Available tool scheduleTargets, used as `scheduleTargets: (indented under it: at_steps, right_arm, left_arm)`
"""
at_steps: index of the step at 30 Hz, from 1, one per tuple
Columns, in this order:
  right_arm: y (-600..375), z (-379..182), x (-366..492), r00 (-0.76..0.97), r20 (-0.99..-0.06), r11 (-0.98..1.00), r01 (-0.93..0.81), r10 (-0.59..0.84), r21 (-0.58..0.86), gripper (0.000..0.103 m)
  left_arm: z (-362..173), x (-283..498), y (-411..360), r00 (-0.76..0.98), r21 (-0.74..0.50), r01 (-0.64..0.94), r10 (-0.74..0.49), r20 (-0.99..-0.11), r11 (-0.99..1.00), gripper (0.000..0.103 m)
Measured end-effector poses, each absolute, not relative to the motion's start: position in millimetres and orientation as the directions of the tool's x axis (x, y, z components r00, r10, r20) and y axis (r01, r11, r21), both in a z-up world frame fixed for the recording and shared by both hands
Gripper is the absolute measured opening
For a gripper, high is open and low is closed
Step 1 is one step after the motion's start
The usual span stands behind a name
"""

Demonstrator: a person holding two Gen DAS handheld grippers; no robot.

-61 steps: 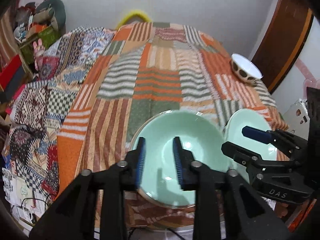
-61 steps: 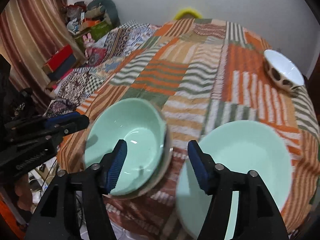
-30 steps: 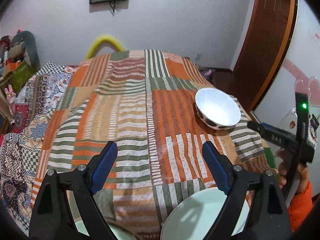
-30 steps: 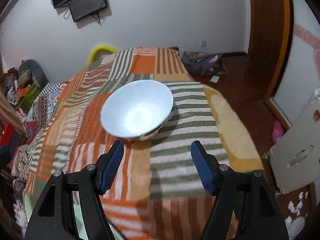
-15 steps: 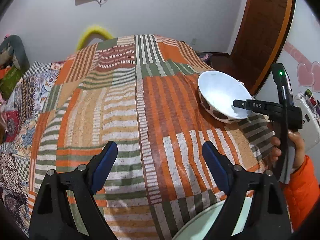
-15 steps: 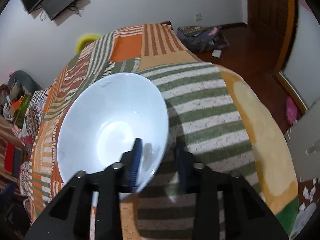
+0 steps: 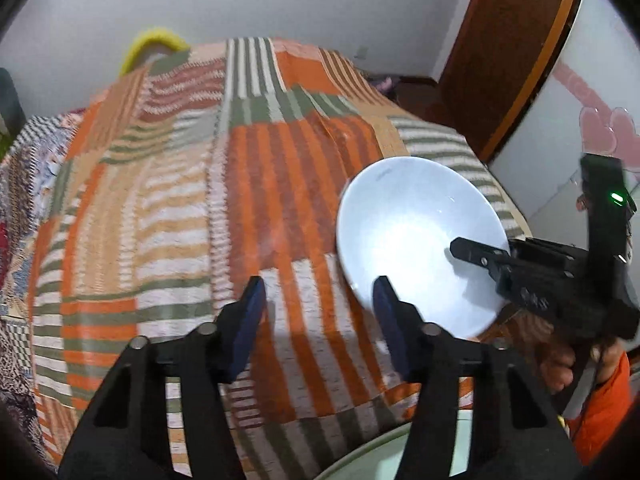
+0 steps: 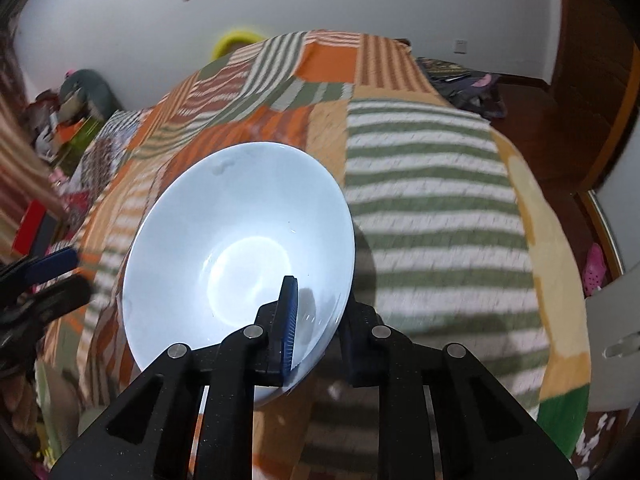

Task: Organize plates and bowls
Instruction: 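Close both grippers on the white bowl rim and lift it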

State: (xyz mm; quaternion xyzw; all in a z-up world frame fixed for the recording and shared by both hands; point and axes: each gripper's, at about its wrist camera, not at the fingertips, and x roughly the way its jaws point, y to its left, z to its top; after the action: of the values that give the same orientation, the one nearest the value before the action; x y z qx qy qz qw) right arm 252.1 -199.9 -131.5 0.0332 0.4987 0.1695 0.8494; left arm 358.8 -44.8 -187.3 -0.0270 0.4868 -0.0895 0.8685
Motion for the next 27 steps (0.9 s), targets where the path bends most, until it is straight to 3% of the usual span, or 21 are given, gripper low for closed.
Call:
scheduleTargets:
  at_steps: [3,5,11,17,18,22,27]
  right_arm:
    - [-200,-134,247,0.429,-0.836,0.932,-0.268,0.342,0.244,0.017]
    - [-198,-135,245,0.424,-0.84,0.932,-0.273,0.338,0.237,0.017]
    - [-201,-142,252,0.426,-0.83,0.929,-0.243,0.36,0.278,0.027]
    - [-202,-141,250,0.418,-0.83,0.928,-0.214,0.369,0.305,0.027]
    - [-201,-139,249,0.422,-0.828,0.928,-0.217,0.369,0.304,0.02]
    - [-191,-130,243,0.458,-0.842,0.955,-0.217,0.285,0.204,0.019]
    - [-191,-115,233,0.478,-0.829,0.953,-0.219,0.291,0.208,0.018]
  left_arm:
    - [-201,368,-54,0.464,-0.149,0.143,-0.199,-0.863,0.978,0.041]
    - [-211,375,-60,0.436,-0.137,0.156,-0.192,-0.879,0.978,0.028]
    - [-216,379,-63,0.416,-0.187,0.174,-0.244,-0.876,0.967,0.014]
    - [-217,380,-68,0.407,-0.189,0.191,-0.253,-0.878,0.963,0.011]
    - [-216,379,-69,0.408,-0.186,0.195,-0.252,-0.877,0.963,0.01]
    - [-213,373,-70,0.402,-0.206,0.192,-0.268,-0.876,0.96,0.011]
    - [-195,351,-67,0.439,-0.201,0.195,-0.269,-0.857,0.96,0.011]
